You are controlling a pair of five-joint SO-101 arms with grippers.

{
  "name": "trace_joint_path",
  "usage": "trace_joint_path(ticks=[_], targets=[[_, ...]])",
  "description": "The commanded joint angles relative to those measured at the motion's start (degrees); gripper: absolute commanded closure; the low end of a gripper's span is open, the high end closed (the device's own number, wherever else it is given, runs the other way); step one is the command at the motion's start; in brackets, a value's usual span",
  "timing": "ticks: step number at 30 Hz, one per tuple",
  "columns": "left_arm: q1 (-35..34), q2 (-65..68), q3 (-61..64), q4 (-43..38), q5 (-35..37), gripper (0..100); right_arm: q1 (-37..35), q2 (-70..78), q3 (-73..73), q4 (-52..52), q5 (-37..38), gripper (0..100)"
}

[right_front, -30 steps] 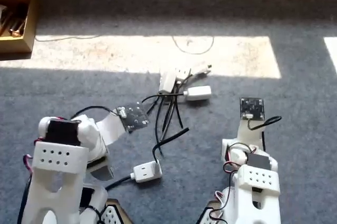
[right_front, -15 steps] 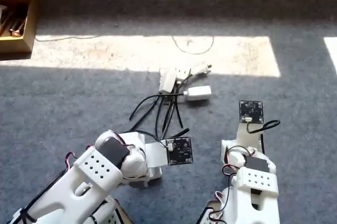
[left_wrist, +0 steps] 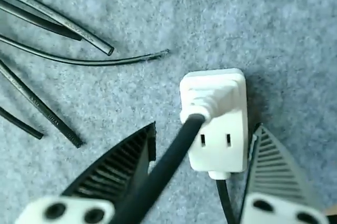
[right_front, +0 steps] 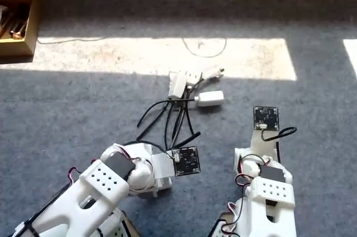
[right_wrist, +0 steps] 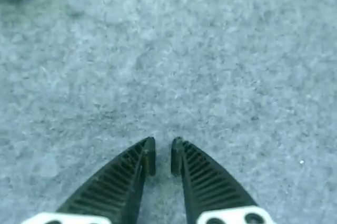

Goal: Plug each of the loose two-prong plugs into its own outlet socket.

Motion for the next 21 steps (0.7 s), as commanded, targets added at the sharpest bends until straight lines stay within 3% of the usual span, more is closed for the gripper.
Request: trace_joint_path(ticks=[1, 5, 10, 13, 21], targets=[[0.04, 0.13, -2.51, -0.88, 0.26, 71, 0.57, -0.75, -0.13, -0.92, -0.35, 93.7], [-0.04, 0.22, -1.27, -1.23, 0.09, 72, 0.48, -0.75, -0.13, -0.92, -0.35, 93.7], [0.22, 0.22, 2.68, -5.80, 0.00, 86, 0.48, -0.75, -0.04, -0.92, -0.35, 93.7], [0.31, 0.13, 4.62, -7.47, 0.00, 87, 0.40, -0.75, -0.04, -0.92, -0.35, 93.7], [-0.22, -0.22, 2.86, -5.71, -3.43, 98, 0.31, -0.75, -0.04, -1.01, -0.35, 93.7]])
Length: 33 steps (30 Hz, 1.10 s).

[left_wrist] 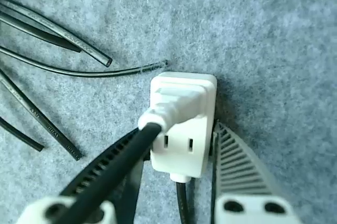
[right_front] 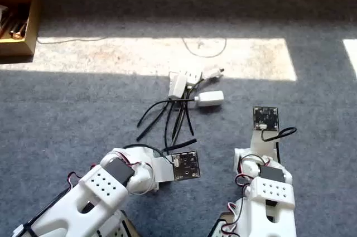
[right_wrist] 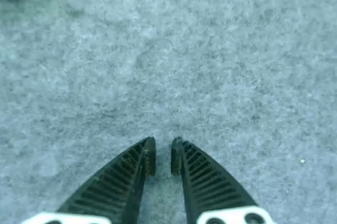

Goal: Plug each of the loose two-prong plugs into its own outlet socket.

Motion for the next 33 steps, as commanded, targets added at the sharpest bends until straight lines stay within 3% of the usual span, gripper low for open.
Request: trace_joint_path(ticks=[1, 4, 11, 20, 27, 33], targets=[[-0.66, -0.04, -2.59, 2.29, -3.87, 99, 0.31, -0.66, -0.22, -1.01, -0.35, 93.7], [-3.12, -0.04, -6.02, 6.42, -4.66, 100, 0.31, -0.66, -0.22, -1.01, -0.35, 93.7], [-17.01, -0.04, -14.99, 11.52, -11.60, 100, 0.31, -0.66, -0.22, -1.10, -0.35, 93.7], [-46.29, 0.48, -30.02, 11.87, -17.14, 100, 0.40, -0.66, -0.22, -1.10, -0.35, 93.7], [-67.74, 3.47, -31.08, -0.88, -20.66, 100, 0.48, -0.66, -0.22, -1.01, -0.35, 93.7], [-82.07, 23.25, -38.99, -14.59, -20.31, 100, 0.48, -0.66, -0.22, -1.01, -0.35, 93.7]])
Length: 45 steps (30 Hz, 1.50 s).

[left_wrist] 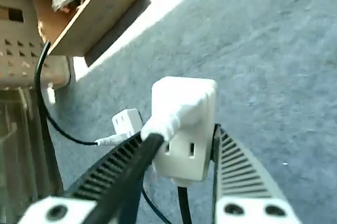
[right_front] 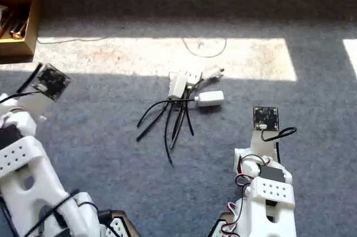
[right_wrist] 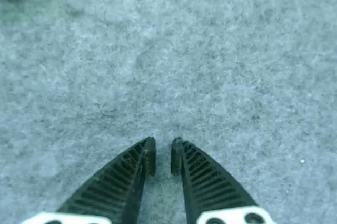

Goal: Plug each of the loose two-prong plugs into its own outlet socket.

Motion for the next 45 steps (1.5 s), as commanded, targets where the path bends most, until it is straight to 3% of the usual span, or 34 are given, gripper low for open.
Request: trace_joint_path(ticks=[1, 6, 12, 17, 21, 23, 32, 38, 45], targets=[[-7.78, 14.37, -10.33, -7.30, 0.00, 100, 0.48, -0.66, -0.22, -1.01, -0.35, 93.7], [-12.97, 39.87, -33.98, -6.42, 3.60, 100, 0.40, -0.66, -0.22, -1.01, -0.35, 93.7], [-12.79, 63.08, -59.91, 7.65, 4.31, 100, 0.31, -0.66, -0.22, -1.01, -0.35, 93.7], [-12.70, 74.07, -74.24, 14.68, 5.89, 95, 0.31, -0.66, -0.22, -1.01, -0.35, 93.7], [-12.97, 76.97, -80.13, 20.66, 5.89, 73, 0.31, -0.66, -0.22, -1.01, -0.35, 93.7], [-12.62, 77.05, -81.71, 24.35, 5.63, 69, 0.31, -0.66, -0.22, -1.01, -0.35, 93.7], [-8.40, 77.05, -91.21, 41.85, 6.77, 72, 0.31, -0.66, -0.22, -1.01, -0.35, 93.7], [-1.54, 77.05, -105.45, 58.55, 19.78, 72, 0.31, -0.66, -0.22, -1.01, -0.35, 93.7], [13.49, 76.35, -103.25, 58.81, 30.68, 72, 0.22, -0.66, -0.22, -1.10, -0.26, 93.7]])
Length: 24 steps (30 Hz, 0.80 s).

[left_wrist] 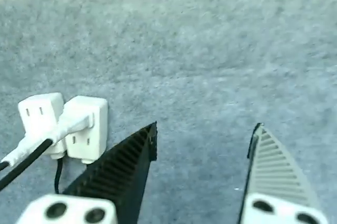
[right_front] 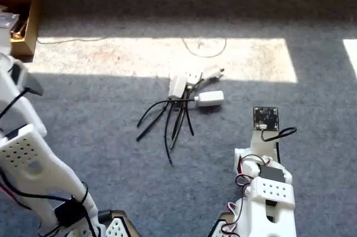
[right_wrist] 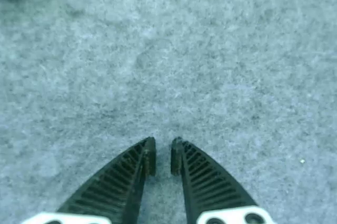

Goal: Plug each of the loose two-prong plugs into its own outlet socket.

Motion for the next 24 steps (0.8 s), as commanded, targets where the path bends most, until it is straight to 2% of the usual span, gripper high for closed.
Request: trace_joint_path(ticks=[1, 4, 9, 11, 13, 17, 24], targets=[[10.59, -1.63, 0.04, 0.79, 4.57, 72, 0.22, -0.66, -0.22, -1.10, -0.26, 93.7], [22.55, -1.19, -0.04, 0.09, 6.68, 72, 0.92, -0.84, -0.22, -1.10, -0.35, 93.7], [43.47, -1.19, -0.04, -7.47, 6.68, 72, 12.70, -0.75, -1.71, -3.47, -2.29, 93.7], [49.89, -1.19, 0.22, -10.29, 5.63, 72, 16.04, -0.66, -2.15, -4.70, -5.71, 93.7], [54.29, -1.10, 0.31, -11.96, 4.40, 72, 16.57, -0.66, -2.24, -4.70, -5.80, 93.7], [56.84, -0.40, 0.40, -13.10, 4.57, 74, 14.46, -0.66, -2.07, -4.62, -4.57, 93.7], [53.58, 12.09, -0.13, -17.05, 4.40, 77, 13.93, -0.66, -2.07, -4.62, -4.40, 93.7]])
